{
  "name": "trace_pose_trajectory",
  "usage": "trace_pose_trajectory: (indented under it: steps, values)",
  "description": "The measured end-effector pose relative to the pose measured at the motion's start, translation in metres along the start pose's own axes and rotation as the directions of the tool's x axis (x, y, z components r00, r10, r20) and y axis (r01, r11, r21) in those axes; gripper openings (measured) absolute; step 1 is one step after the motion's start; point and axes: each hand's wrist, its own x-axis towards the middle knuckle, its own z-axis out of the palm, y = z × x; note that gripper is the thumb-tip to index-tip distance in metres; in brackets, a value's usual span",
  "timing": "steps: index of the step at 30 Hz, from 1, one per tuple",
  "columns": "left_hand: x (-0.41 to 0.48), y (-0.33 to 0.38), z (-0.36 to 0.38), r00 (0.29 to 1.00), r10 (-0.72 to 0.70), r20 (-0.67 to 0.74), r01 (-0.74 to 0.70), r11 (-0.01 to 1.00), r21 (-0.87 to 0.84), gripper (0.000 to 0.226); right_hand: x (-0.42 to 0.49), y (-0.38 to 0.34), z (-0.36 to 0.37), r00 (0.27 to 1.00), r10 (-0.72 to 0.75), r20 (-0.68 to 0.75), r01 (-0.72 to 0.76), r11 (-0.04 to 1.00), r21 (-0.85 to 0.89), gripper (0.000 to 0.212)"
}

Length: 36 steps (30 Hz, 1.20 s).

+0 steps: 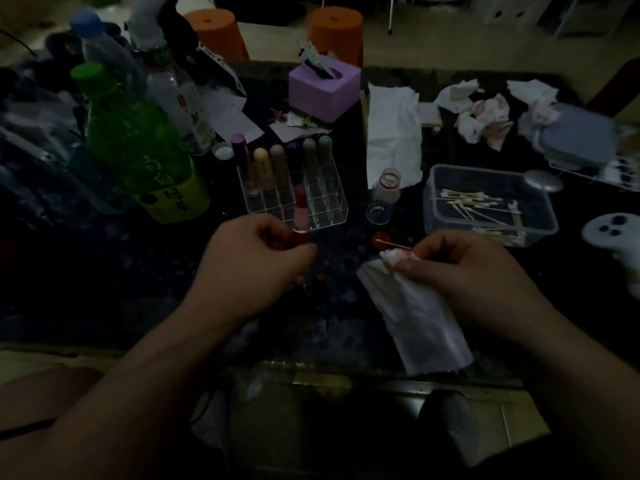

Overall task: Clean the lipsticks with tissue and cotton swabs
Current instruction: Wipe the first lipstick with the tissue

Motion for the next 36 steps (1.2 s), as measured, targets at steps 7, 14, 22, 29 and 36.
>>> trace_pose_trajectory:
  steps: [7, 14, 22, 29, 36]
  values:
    - [-0.046, 0.023, 0.003, 0.881, 0.070, 0.468, 0.231, 0.799, -0.554, 0.020, -0.035, -0.015, 0.018, 0.973, -0.197, -0.120, 0.226, 0.922, 0.314, 0.015]
    - [-0.047, 0.022, 0.014, 0.889, 0.144, 0.435, 0.165, 0.785, -0.597, 0.019, -0.043, -0.014, 0.026, 0.976, -0.187, -0.112, 0.218, 0.865, 0.453, 0.013]
    - [-0.043, 0.017, 0.015, 0.892, 0.175, 0.418, 0.111, 0.811, -0.575, 0.014, -0.039, -0.012, 0.031, 0.979, -0.123, -0.162, 0.185, 0.866, 0.464, 0.004]
    - [-0.040, 0.016, 0.016, 0.876, 0.177, 0.449, 0.128, 0.813, -0.568, 0.016, -0.036, -0.008, 0.031, 0.989, -0.121, -0.090, 0.150, 0.826, 0.543, 0.008]
    - [-0.038, 0.015, 0.010, 0.836, 0.216, 0.505, 0.118, 0.827, -0.549, 0.016, -0.026, -0.005, 0.021, 0.986, -0.110, 0.123, -0.011, 0.698, 0.716, 0.017]
